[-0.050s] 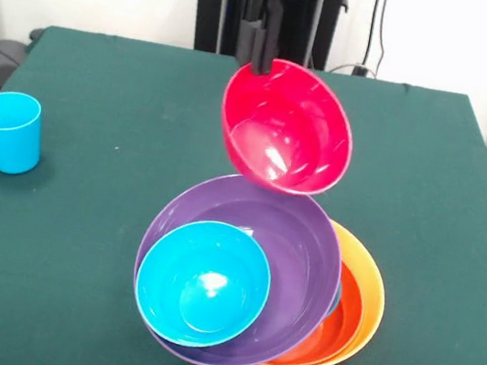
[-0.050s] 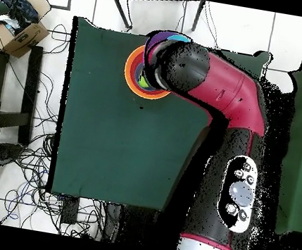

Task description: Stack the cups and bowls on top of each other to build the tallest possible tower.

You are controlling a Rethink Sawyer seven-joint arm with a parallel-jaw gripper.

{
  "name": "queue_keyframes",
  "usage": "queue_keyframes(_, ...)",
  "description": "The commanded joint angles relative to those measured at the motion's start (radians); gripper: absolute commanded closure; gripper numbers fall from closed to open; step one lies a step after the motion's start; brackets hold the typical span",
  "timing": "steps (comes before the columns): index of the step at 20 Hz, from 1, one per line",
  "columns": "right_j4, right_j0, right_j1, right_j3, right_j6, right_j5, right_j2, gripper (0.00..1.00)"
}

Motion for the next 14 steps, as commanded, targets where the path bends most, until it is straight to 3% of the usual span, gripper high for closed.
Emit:
queue_keyframes(1, -0.026, -0.043, 0.103, -0.034, -0.049, 0.041, 0.116, 1.00)
queue_keyframes(14, -0.030, -0.077, 0.174, -0.093, -0.074, 0.000, 0.157, 1.00)
